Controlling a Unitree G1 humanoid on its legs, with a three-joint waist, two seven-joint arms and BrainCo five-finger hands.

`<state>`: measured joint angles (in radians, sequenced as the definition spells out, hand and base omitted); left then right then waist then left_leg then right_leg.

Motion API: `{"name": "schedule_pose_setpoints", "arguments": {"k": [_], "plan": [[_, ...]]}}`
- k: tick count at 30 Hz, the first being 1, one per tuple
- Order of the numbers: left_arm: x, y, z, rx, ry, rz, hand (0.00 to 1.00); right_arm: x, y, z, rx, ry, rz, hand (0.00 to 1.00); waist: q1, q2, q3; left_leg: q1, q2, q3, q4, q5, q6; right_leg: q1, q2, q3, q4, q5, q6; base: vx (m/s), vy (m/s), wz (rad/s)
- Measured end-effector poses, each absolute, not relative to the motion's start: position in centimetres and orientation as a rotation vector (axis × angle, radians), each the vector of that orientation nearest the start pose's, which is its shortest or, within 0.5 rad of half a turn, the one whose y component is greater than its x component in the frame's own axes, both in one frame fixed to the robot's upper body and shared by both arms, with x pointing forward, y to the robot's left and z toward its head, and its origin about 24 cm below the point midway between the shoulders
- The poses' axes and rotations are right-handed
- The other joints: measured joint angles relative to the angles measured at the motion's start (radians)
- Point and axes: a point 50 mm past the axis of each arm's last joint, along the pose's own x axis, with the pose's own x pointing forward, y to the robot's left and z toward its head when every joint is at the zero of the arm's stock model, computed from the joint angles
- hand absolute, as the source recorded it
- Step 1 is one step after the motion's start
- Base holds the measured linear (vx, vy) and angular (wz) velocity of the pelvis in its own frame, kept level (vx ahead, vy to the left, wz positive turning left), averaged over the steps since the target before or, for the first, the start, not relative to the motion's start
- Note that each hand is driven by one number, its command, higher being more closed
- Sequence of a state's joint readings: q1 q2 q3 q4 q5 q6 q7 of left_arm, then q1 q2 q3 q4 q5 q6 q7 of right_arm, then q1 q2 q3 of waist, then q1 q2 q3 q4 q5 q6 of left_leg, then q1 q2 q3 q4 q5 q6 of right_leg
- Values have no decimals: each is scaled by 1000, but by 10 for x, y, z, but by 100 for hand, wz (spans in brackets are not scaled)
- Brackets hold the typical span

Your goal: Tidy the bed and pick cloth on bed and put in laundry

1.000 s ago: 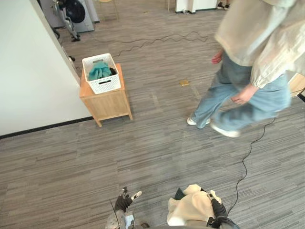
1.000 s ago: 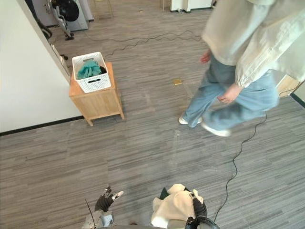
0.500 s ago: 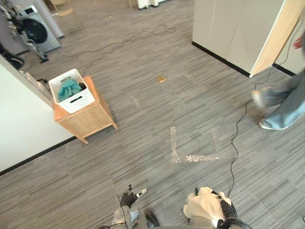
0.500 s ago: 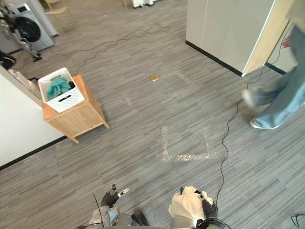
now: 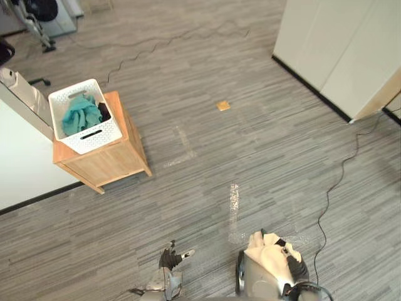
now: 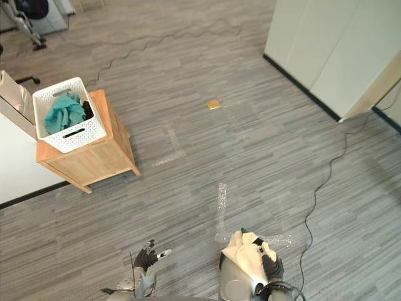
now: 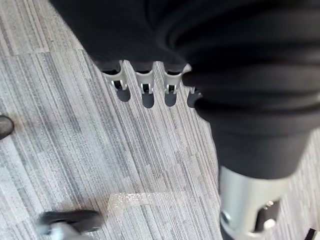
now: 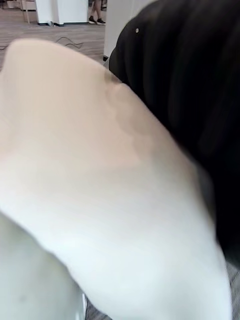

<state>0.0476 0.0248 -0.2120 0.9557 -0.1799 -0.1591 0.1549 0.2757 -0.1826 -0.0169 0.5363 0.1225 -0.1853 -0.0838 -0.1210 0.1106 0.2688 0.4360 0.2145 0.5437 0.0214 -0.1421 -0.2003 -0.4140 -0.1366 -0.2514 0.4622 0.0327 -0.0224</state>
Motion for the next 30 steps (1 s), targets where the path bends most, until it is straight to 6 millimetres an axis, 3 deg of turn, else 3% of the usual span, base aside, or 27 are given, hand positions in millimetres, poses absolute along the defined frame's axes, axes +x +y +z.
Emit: {"name": "schedule_pose_setpoints", "arguments": {"k": [1, 2, 3, 4, 5, 6, 7, 10, 11, 12, 14, 15, 16, 17, 18, 19, 20, 21, 22, 23, 24, 25, 26, 27, 28, 29, 30], "plan": [[141, 134, -142, 3, 846, 59, 0, 136, -228, -96, -111, 591, -233, 100, -1, 1, 2, -21, 20, -3, 93, 53, -13, -12, 0, 5, 80, -98, -7, 740, -283, -40], [142, 132, -141, 0, 841, 57, 0, 136, -226, -97, -111, 594, -228, 100, 0, 1, 1, -49, 42, -10, 182, 73, -2, -5, 4, 9, 99, -134, -12, 680, -336, -18], [145, 128, -140, -19, 833, 60, 0, 137, -225, -97, -108, 602, -220, 100, 3, 7, 6, -134, 126, -45, 437, 132, 41, 50, 20, 10, 83, -175, -26, 515, -270, -12], [146, 125, -140, -26, 831, 55, 0, 138, -225, -98, -112, 606, -218, 100, 2, 9, 11, -189, 172, -65, 596, 135, 52, 95, 38, 5, 58, -184, -32, 610, -269, -22], [148, 121, -138, -41, 819, 52, 0, 139, -223, -98, -115, 607, -207, 100, 4, 20, 24, -274, 239, -112, 906, 115, 71, 216, 80, 1, -24, -187, -41, 527, -192, -25], [149, 120, -135, -64, 801, 64, 0, 139, -219, -99, -113, 610, -188, 100, 11, 4, 33, -348, 255, -160, 1092, 95, 91, 329, 104, 3, -109, -187, -46, 552, -195, -32], [151, 119, -132, -73, 778, 66, 0, 138, -214, -100, -112, 612, -171, 100, 28, -5, 29, -399, 254, -164, 1160, 76, 95, 397, 118, 10, -171, -188, -47, 497, -151, -30], [160, 119, -124, -93, 715, 73, 0, 145, -202, -100, -88, 600, -142, 100, 69, -11, 29, -583, 207, -129, 1074, 63, 100, 524, 143, 12, -315, -202, -39, 435, -58, -13], [158, 120, -123, -113, 711, 88, 0, 147, -195, -100, -80, 598, -122, 100, 83, -20, 34, -636, 152, -71, 892, 20, 96, 575, 144, 5, -370, -205, -25, 343, -2, 11], [159, 120, -121, -120, 699, 91, 0, 147, -193, -100, -79, 597, -110, 100, 84, -21, 34, -643, 132, -36, 808, 11, 105, 595, 144, -5, -387, -212, -20, 451, 11, 28], [158, 121, -120, -126, 691, 94, 0, 149, -188, -100, -78, 595, -74, 100, 85, -29, 32, -650, 74, 132, 563, 12, 118, 656, 145, -49, -429, -234, -10, 529, 41, 48], [158, 121, -120, -129, 695, 99, 0, 150, -185, -100, -84, 592, -56, 100, 85, -36, 26, -642, 33, 275, 425, 15, 129, 695, 151, -86, -456, -252, 9, 601, 54, 61], [156, 121, -121, -138, 701, 109, 0, 151, -184, -100, -90, 589, -49, 100, 89, -39, 15, -637, 7, 387, 353, 29, 190, 716, 158, -115, -460, -274, 29, 644, 65, 68], [154, 122, -123, -145, 712, 123, 0, 149, -183, -101, -92, 596, -47, 100, 98, -45, -1, -629, -14, 459, 322, 10, 351, 726, 161, -136, -438, -302, 50, 707, 75, 88], [156, 125, -124, -161, 719, 145, 0, 149, -180, -101, -88, 596, -46, 100, 103, -81, -21, -623, -67, 423, 305, -10, 421, 709, 118, -165, -334, -350, 100, 866, 116, 121], [155, 125, -124, -172, 719, 150, 0, 145, -181, -103, -88, 608, -46, 100, 110, -90, -20, -599, -99, 359, 279, -28, 426, 652, 71, -187, -109, -354, 133, 870, 135, 129], [156, 126, -124, -174, 718, 151, 0, 144, -180, -103, -88, 611, -45, 100, 115, -94, -20, -575, -112, 330, 269, -36, 411, 608, 40, -187, 58, -324, 170, 724, 138, 142], [154, 127, -125, -179, 726, 146, 0, 141, -179, -105, -85, 620, -42, 100, 112, -112, -23, -508, -137, 262, 259, -53, 375, 537, -21, -166, 367, -296, 184, 744, 105, 156], [150, 130, -129, -164, 755, 151, 0, 138, -176, -106, -71, 625, -37, 100, 110, -120, -23, -433, -148, 189, 251, -71, 341, 491, -59, -134, 570, -297, 178, 738, 51, 162], [147, 131, -132, -160, 770, 152, 0, 137, -176, -105, -68, 622, -37, 100, 107, -116, -23, -396, -148, 156, 239, -76, 327, 469, -70, -126, 621, -301, 171, 736, -45, 164], [143, 131, -134, -157, 789, 154, 0, 134, -177, -102, -66, 608, -43, 100, 105, -104, -30, -329, -144, 83, 201, -72, 288, 406, -93, -113, 641, -320, 139, 565, -103, 142], [142, 132, -135, -155, 795, 157, 0, 133, -177, -99, -63, 595, -45, 100, 103, -96, -34, -297, -136, 43, 173, -59, 264, 344, -111, -95, 619, -333, 115, 781, -273, 202], [138, 134, -138, -148, 811, 161, 0, 135, -176, -95, -57, 568, -44, 100, 83, -84, -40, -272, -107, -47, 143, -43, 204, 240, -137, -52, 506, -343, 100, 623, -305, 174], [137, 135, -138, -144, 813, 163, 0, 136, -175, -94, -52, 558, -44, 100, 79, -82, -39, -258, -93, -80, 131, -33, 183, 204, -141, -24, 428, -341, 102, 772, -460, 194], [137, 138, -138, -134, 815, 162, 0, 140, -175, -91, -46, 541, -45, 100, 78, -81, -39, -238, -56, -140, 107, -17, 149, 154, -136, 67, 224, -324, 123, 666, -513, 131], [137, 139, -139, -128, 817, 161, 0, 141, -175, -89, -45, 531, -44, 100, 78, -82, -40, -230, -38, -166, 96, -10, 131, 143, -133, 119, 121, -293, 134, 813, -684, 156], [136, 143, -140, -110, 824, 160, 0, 143, -174, -87, -41, 514, -44, 100, 76, -91, -41, -216, -4, -211, 72, -5, 83, 144, -126, 234, -73, -218, 154, 658, -618, 137]]}}
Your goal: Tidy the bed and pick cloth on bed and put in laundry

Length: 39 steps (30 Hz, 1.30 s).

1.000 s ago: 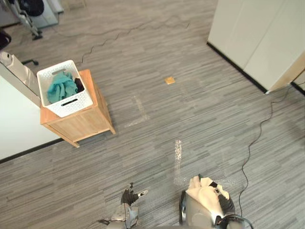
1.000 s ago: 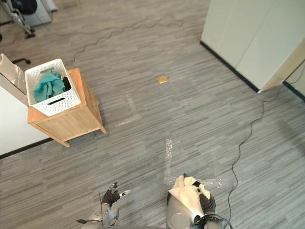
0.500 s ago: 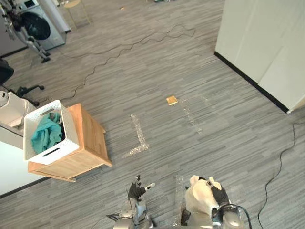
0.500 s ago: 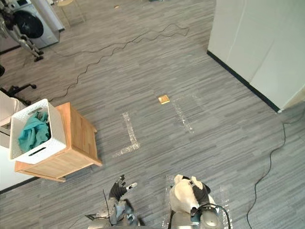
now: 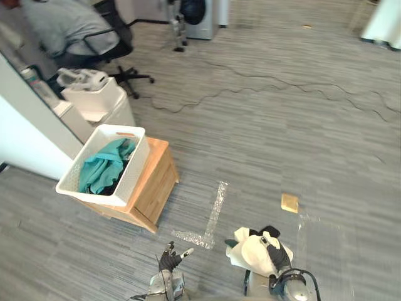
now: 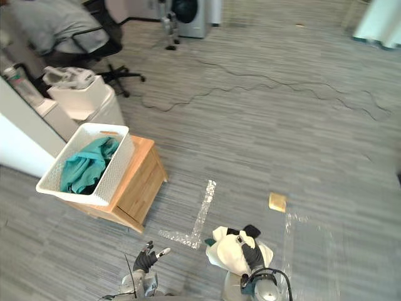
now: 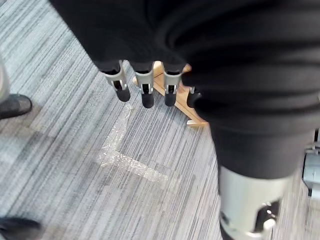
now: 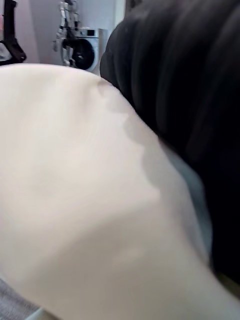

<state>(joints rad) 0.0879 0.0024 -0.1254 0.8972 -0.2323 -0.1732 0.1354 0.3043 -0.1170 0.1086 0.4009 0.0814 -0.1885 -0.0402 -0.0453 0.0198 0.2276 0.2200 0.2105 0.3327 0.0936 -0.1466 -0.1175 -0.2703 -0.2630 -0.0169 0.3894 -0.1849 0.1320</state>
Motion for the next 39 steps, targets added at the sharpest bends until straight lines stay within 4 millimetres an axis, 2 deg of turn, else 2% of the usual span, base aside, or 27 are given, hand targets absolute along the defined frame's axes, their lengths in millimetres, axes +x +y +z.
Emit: {"name": "schedule_pose_setpoints", "arguments": {"k": [1, 2, 4, 5, 7, 8, 9, 12, 14, 15, 16, 18, 20, 22, 25, 26, 27, 29, 30, 32, 33, 34, 35, 36, 37, 38, 39], "plan": [[135, 151, -140, -89, 826, 168, 0, 141, -171, -87, -28, 516, -46, 100, 1, -21, -6, 19, 15, -39, -32, 2, -45, 13, -9, 96, -124, 35, 12, 687, -663, 152], [136, 158, -141, -69, 828, 180, 0, 140, -166, -90, -2, 532, -48, 100, 9, -39, 1, 73, 49, -83, -60, -14, -76, 9, 7, 110, -48, 156, 92, 672, -634, 121], [131, 147, -144, -99, 854, 170, 0, 141, -181, -90, -27, 538, -79, 100, 1, 14, 2, 47, 92, -121, 84, -28, -73, -3, 54, 91, 100, 62, 62, 621, -534, 83], [132, 143, -144, -117, 848, 172, 0, 144, -190, -87, -47, 529, -85, 100, -11, 54, 19, -42, 141, -148, 333, -18, -68, 49, 66, 32, 139, -1, 25, 408, -335, 64], [135, 142, -141, -133, 830, 181, 0, 140, -193, -88, -61, 540, -84, 100, -18, 68, 27, -144, 199, -118, 596, 28, -18, 150, 74, -50, 131, -46, -18, 462, -364, 80], [136, 143, -141, -136, 824, 186, 0, 140, -193, -89, -60, 540, -84, 100, -18, 66, 29, -167, 217, -78, 676, 19, -2, 189, 77, -75, 116, -56, -31, 375, -274, 88], [136, 144, -138, -146, 807, 192, 0, 137, -193, -90, -59, 547, -86, 100, -18, 67, 33, -205, 238, -6, 803, -13, 48, 276, 87, -124, 60, -64, -49, 277, -169, 84], [140, 145, -133, -168, 766, 200, 0, 136, -193, -90, -58, 549, -89, 100, -6, 61, 34, -295, 188, 231, 809, -47, 88, 409, 88, -243, -63, -52, -67, 351, -89, 79], [140, 146, -130, -178, 750, 201, 0, 138, -191, -89, -50, 544, -91, 100, 5, 57, 34, -319, 153, 378, 634, -57, 105, 435, 84, -308, -96, -44, -55, 297, 40, 83], [138, 147, -129, -183, 745, 202, 0, 140, -189, -89, -42, 541, -90, 100, 4, 58, 33, -319, 111, 471, 454, -30, 145, 461, 87, -348, -110, -54, -38, 338, 113, 120], [139, 152, -129, -185, 737, 218, 0, 141, -184, -90, -23, 544, -93, 100, 1, 35, 24, -303, 53, 491, 374, -37, 179, 477, 68, -392, -124, -60, -29, 356, 127, 123], [143, 160, -125, -202, 707, 265, 0, 150, -173, -88, 6, 522, -76, 100, 10, -8, 32, -313, 18, 528, 343, -27, 199, 507, 56, -438, -183, -46, -12, 354, 98, 92], [140, 168, -126, -199, 719, 294, 0, 160, -166, -84, 26, 493, -65, 100, 8, -17, 34, -276, 13, 587, 340, -67, 250, 563, 58, -452, -204, -32, 6, 398, 90, 58], [136, 170, -128, -191, 737, 292, 0, 159, -161, -84, 43, 493, -57, 100, 5, -23, 31, -226, -34, 569, 282, -87, 238, 557, 33, -448, -76, -29, 11, 263, 112, 53], [136, 168, -129, -160, 747, 241, 0, 148, -162, -89, 53, 524, -65, 100, -1, -42, 26, -122, -135, 478, 156, -71, 216, 414, -100, -378, 408, 79, 13, 256, 97, 87], [136, 169, -130, -123, 758, 219, 0, 142, -161, -92, 62, 541, -70, 100, -14, -45, 24, -91, -155, 418, 128, -67, 209, 288, -102, -289, 628, 24, 13, 309, 2, 107], [135, 170, -131, -111, 765, 214, 0, 141, -159, -92, 64, 543, -67, 100, -20, -47, 24, -79, -155, 400, 119, -63, 203, 245, -96, -271, 657, -9, 7, 322, -11, 120], [134, 170, -133, -84, 778, 190, 0, 143, -157, -87, 71, 518, -66, 100, -32, -38, 26, -61, -155, 351, 104, -53, 195, 147, -65, -253, 587, -78, 5, 240, -32, 87], [132, 172, -133, -77, 782, 193, 0, 144, -157, -82, 74, 493, -67, 100, -34, -34, 28, -49, -153, 325, 92, -47, 185, 101, -38, -246, 451, -104, -7, 274, -91, 84], [132, 176, -133, -54, 783, 182, 0, 151, -156, -73, 75, 446, -65, 100, -51, -32, 26, -48, -142, 288, 74, -37, 163, 80, 23, -195, 143, -81, -20, 273, -189, 74], [131, 178, -134, -35, 791, 169, 0, 154, -157, -69, 75, 420, -67, 100, -52, -31, 26, -33, -139, 269, 60, -31, 135, 80, 44, -153, -50, 10, -36, 341, -257, 56], [128, 179, -136, -26, 810, 165, 0, 154, -159, -68, 72, 416, -75, 100, -53, -35, 23, -8, -129, 258, 50, -29, 99, 122, 57, -134, -168, 152, -38, 329, -218, 37], [126, 182, -137, -18, 816, 167, 0, 154, -159, -68, 72, 417, -76, 100, -49, -36, 21, 10, -127, 258, 42, -30, 81, 149, 60, -143, -201, 227, -37, 324, -222, 5], [124, 178, -139, -26, 830, 165, 0, 157, -159, -67, 68, 411, -72, 100, -51, -11, 20, 36, -104, 264, 22, -27, 48, 167, 87, -152, -209, 276, -53, 297, -206, -5], [121, 171, -140, -34, 836, 142, 0, 157, -164, -65, 48, 400, -72, 100, -54, 24, 3, 34, -71, 278, 23, -28, 20, 166, 115, -164, -212, 239, -61, 296, -193, -4], [123, 167, -140, -41, 829, 130, 0, 157, -168, -63, 36, 393, -79, 100, -55, 34, 7, 27, -45, 281, 55, -36, 7, 167, 129, -168, -205, 224, -62, 281, -167, 18], [128, 164, -139, -47, 819, 120, 0, 157, -171, -62, 27, 388, -94, 100, -55, 40, 10, -14, 19, 294, 213, -47, -3, 189, 135, -183, -203, 199, -59, 268, -185, 20]]}}
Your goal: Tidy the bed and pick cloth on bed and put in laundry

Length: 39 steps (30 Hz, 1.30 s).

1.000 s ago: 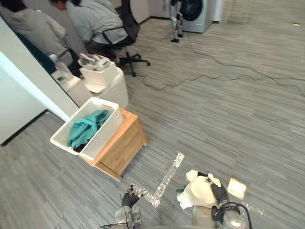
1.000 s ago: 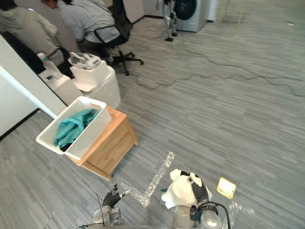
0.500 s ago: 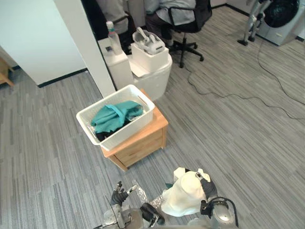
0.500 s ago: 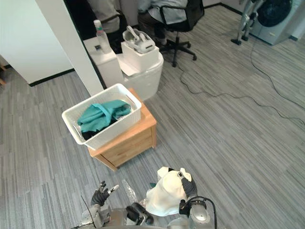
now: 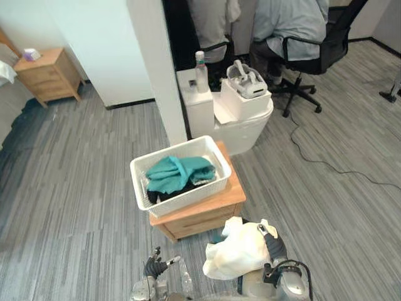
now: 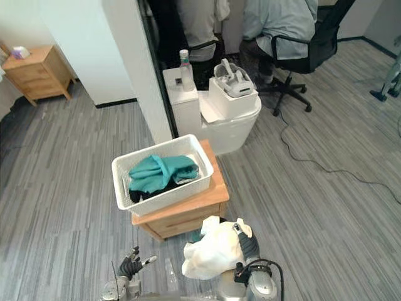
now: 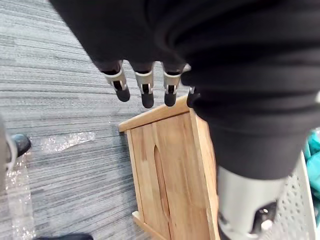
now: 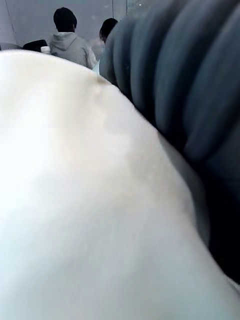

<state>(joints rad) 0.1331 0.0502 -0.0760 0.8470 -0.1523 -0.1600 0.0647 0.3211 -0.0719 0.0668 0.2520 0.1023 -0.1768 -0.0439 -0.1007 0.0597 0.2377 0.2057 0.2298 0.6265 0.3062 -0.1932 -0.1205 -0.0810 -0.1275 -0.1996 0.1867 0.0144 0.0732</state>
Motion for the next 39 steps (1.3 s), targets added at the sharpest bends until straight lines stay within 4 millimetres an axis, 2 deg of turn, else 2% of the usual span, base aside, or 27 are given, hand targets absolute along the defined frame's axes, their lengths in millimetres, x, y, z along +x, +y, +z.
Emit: {"name": "schedule_pose_setpoints", "arguments": {"k": [1, 2, 3, 4, 6, 7, 8, 10, 11, 12, 13, 14, 15, 17, 20, 25, 27, 29, 30, 31, 33, 34, 35, 37, 38, 39], "plan": [[129, 164, -139, -52, 817, 120, 0, 156, -175, -62, 19, 391, -104, 100, 4, -8, 8, -45, 72, 11, 202, 27, 33, 54, 3, -15, -14, -14, -8, 243, -198, 19], [126, 164, -139, -55, 821, 121, 0, 152, -178, -63, 12, 399, -110, 100, 3, -15, 13, -59, 107, 9, 281, 50, 55, 84, 8, -18, -22, -22, -8, 231, -159, -1], [126, 164, -139, -61, 820, 123, 0, 151, -183, -58, -8, 385, -115, 100, 5, -9, 16, -68, 157, 6, 393, 100, 67, 139, 21, -15, -43, -32, -21, 201, -55, -32], [119, 166, -141, -66, 836, 137, 0, 152, -186, -54, -24, 365, -114, 100, 5, -9, 16, -57, 160, -10, 423, 111, 68, 165, 21, 13, -49, -40, -25, 235, 11, -57], [117, 170, -141, -74, 834, 159, 0, 163, -186, -48, -29, 326, -114, 100, 5, -12, 17, -81, 137, -31, 395, 43, 51, 157, 17, 76, -62, -38, -28, 207, 72, -76], [117, 172, -140, -80, 830, 167, 0, 166, -184, -46, -27, 316, -112, 100, 6, -19, 18, -90, 111, -53, 322, 14, 30, 149, 13, 115, -72, -32, -33, 146, 103, -83], [117, 174, -139, -80, 825, 168, 0, 169, -183, -45, -34, 307, -104, 100, 7, -26, 21, -85, 71, -94, 166, 10, 26, 143, -2, 155, -75, -17, -31, 86, 152, -78], [115, 173, -140, -83, 830, 167, 0, 169, -185, -44, -45, 305, -97, 100, 7, -19, 17, -72, 36, -152, -62, 30, 9, 131, -10, 201, -92, -13, 6, 30, 251, -78], [115, 169, -141, -91, 834, 159, 0, 170, -188, -43, -60, 302, -88, 100, 4, 1, 9, -80, 37, -161, -145, 71, 9, 133, -9, 221, -120, 2, 37, 2, 318, -64], [114, 162, -142, -106, 838, 149, 0, 168, -193, -42, -82, 305, -85, 100, 2, 34, -2, -98, 46, -163, -165, 123, 24, 142, 1, 226, -147, 19, 64, 38, 348, -63], [117, 159, -141, -109, 832, 143, 0, 165, -196, -45, -95, 324, -81, 100, 5, 30, -2, -89, 38, -151, -148, 141, -5, 170, -15, 240, -183, 37, 87, 67, 398, -25], [117, 163, -140, -91, 829, 132, 0, 159, -190, -47, -75, 336, -75, 100, -4, 2, -18, -83, -7, -144, -162, 127, 15, 189, -55, 234, -207, 39, 94, 71, 307, -13], [117, 165, -140, -76, 832, 121, 0, 158, -188, -45, -65, 328, -72, 100, -4, -11, -26, -80, -28, -141, -174, 123, 20, 188, -74, 233, -209, 37, 97, 65, 254, 11], [114, 171, -141, -50, 843, 95, 0, 167, -170, -25, -35, 230, -9, 100, 3, -50, -45, -57, -93, -128, -230, 123, 23, 183, -129, 234, -207, 32, 113, 66, 191, 5], [113, 171, -141, -43, 844, 88, 0, 182, -152, 5, -22, 78, 74, 100, 8, -55, -55, -47, -113, -128, -257, 125, 23, 181, -142, 226, -199, 29, 129, 78, 83, 8], [116, 164, -141, -24, 845, 23, 0, 234, -121, 82, -109, -292, 253, 100, 27, -43, -63, -10, -108, -128, -341, 169, 4, 179, -117, 204, -194, 28, 133, 97, -22, 3], [117, 164, -141, -25, 842, 23, 0, 247, -112, 103, -132, -383, 296, 100, 41, -46, -67, -2, -107, -124, -361, 176, -1, 172, -109, 204, -188, 27, 132, 22, -34, -8], [117, 165, -141, -27, 841, 26, 0, 257, -93, 126, -157, -484, 376, 100, 65, -47, -72, -2, -101, -106, -381, 185, -2, 104, -88, 234, -97, 15, 114, -2, -39, -24], [117, 165, -141, -27, 843, 27, 0, 259, -89, 130, -169, -501, 392, 100, 63, -45, -72, -1, -95, -107, -383, 187, -2, 80, -82, 238, -52, 12, 112, -16, -31, -5], [115, 166, -142, -25, 850, 30, 0, 261, -84, 134, -190, -524, 412, 100, 64, -46, -71, 2, -87, -115, -382, 191, 1, 24, -67, 256, 68, 4, 110, -15, -24, 24], [114, 173, -142, -6, 854, 38, 0, 262, -82, 135, -196, -526, 416, 100, 59, -70, -68, 9, -86, -169, -366, 192, 3, -10, -59, 307, 227, -5, 98, -13, -25, 66], [113, 175, -143, -3, 863, 44, 0, 262, -82, 134, -203, -523, 417, 100, 58, -68, -64, 4, -72, -214, -354, 188, 9, -31, -45, 348, 289, -51, 98, 2, -70, 115], [111, 185, -144, 18, 881, 63, 0, 261, -80, 134, -202, -529, 421, 100, 60, -96, -74, -28, -70, -269, -335, 187, 9, -22, -11, 406, 269, -146, 85, -18, -106, 128], [107, 201, -145, 46, 904, 91, 0, 260, -75, 137, -203, -547, 432, 100, 65, -157, -87, -72, -108, -328, -337, 193, 7, -3, -17, 421, 177, -136, 79, -4, -150, 119], [113, 208, -143, 20, 892, 142, 0, 260, -69, 138, -212, -555, 454, 100, 96, -178, -90, -68, -137, -352, -391, 217, -1, 29, -59, 391, 114, -209, 98, 42, -173, 79], [114, 209, -143, 13, 894, 153, 0, 261, -64, 139, -219, -557, 476, 100, 108, -164, -89, -63, -127, -352, -409, 230, -7, 40, -48, 370, 84, -198, 97, 40, -160, 58]]}}
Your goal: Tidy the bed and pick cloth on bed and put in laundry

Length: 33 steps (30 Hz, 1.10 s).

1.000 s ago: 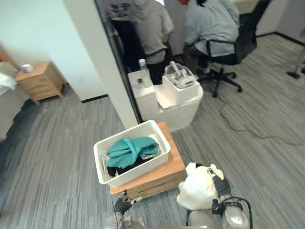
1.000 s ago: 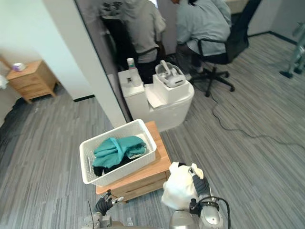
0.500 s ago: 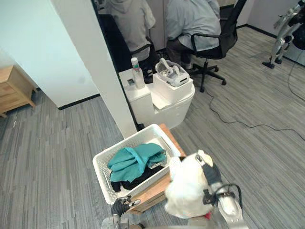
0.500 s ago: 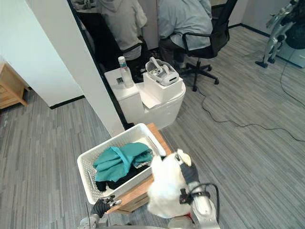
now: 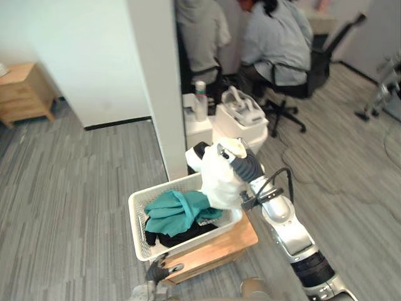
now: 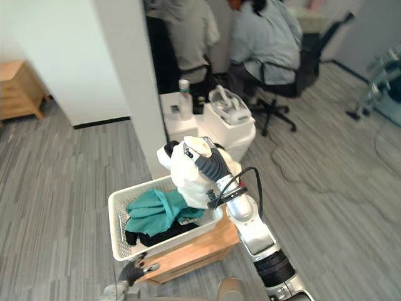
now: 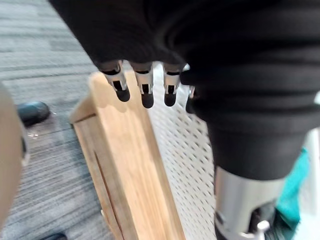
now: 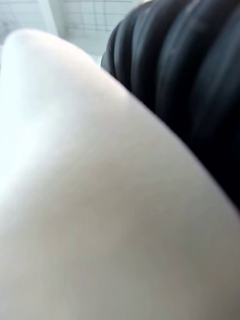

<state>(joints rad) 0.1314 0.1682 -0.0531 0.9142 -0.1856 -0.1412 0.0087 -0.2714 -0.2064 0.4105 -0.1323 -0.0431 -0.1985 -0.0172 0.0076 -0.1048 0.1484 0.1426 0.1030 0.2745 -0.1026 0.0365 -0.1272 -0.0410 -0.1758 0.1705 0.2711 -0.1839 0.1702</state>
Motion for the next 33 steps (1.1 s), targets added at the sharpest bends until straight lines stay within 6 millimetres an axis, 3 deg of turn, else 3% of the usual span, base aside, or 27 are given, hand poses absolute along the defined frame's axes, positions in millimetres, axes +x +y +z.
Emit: {"name": "schedule_pose_setpoints", "arguments": {"k": [2, 4, 9, 12, 15, 17, 19, 20, 25, 29, 33], "plan": [[113, 202, -144, -17, 896, 158, 0, 265, -56, 141, -232, -567, 507, 100, 6, 49, 22, -9, 29, -4, 0, 17, -4, 28, 15, -35, -43, 25, -7, -14, -76, 35], [111, 198, -146, -31, 904, 159, 0, 273, -51, 140, -255, -551, 527, 100, 6, 75, 17, -27, 53, -21, 0, 30, -12, 59, 23, -71, -94, 57, -9, -6, -47, 34], [111, 196, -146, -64, 902, 162, 0, 298, -49, 129, -315, -465, 517, 100, 9, 67, 15, -55, 67, -54, 0, 52, -18, 88, 32, -116, -159, 89, -16, 38, -7, 24], [112, 193, -146, -79, 898, 158, 0, 316, -49, 116, -364, -374, 502, 100, 10, 77, 21, -75, 66, -60, 7, 81, -22, 88, 32, -143, -163, 92, -21, 26, -11, 32], [119, 186, -143, -97, 868, 136, 0, 335, -50, 122, -424, -348, 478, 100, 26, 120, 56, -99, 76, -59, 6, 96, -21, 64, 39, -145, -151, 98, -27, -89, -18, 9], [128, 179, -139, -112, 835, 109, 0, 352, -59, 142, -484, -388, 411, 100, 35, 170, 106, -151, 87, -55, 0, 107, -21, -5, 51, -142, -120, 110, -29, -203, -52, -1], [132, 178, -137, -133, 819, 118, 0, 358, -67, 151, -497, -404, 361, 100, 33, 194, 143, -190, 92, -45, 0, 118, -14, -49, 55, -144, -111, 120, -25, -146, -29, 2], [133, 178, -136, -135, 814, 118, 0, 358, -70, 150, -506, -400, 353, 0, 33, 196, 150, -199, 93, -37, 0, 121, -11, -59, 56, -142, -109, 123, -24, -110, -13, -1], [140, 179, -133, -135, 789, 117, 0, 360, -82, 128, -580, -324, 300, 0, 13, 193, 185, -242, 89, -5, 0, 135, 0, -106, 53, -124, -128, 151, -15, -54, 6, -8], [141, 181, -132, -131, 783, 123, 0, 343, -78, 90, -606, -234, 326, 0, 9, 190, 187, -239, 90, 13, 0, 137, -4, -107, 53, -114, -137, 153, -14, 38, 10, -8], [144, 185, -131, -136, 773, 143, 0, 338, -72, 83, -667, -234, 354, 0, 9, 189, 187, -222, 91, 35, 0, 141, 1, -103, 55, -96, -137, 153, -14, 62, 5, -14]]}}
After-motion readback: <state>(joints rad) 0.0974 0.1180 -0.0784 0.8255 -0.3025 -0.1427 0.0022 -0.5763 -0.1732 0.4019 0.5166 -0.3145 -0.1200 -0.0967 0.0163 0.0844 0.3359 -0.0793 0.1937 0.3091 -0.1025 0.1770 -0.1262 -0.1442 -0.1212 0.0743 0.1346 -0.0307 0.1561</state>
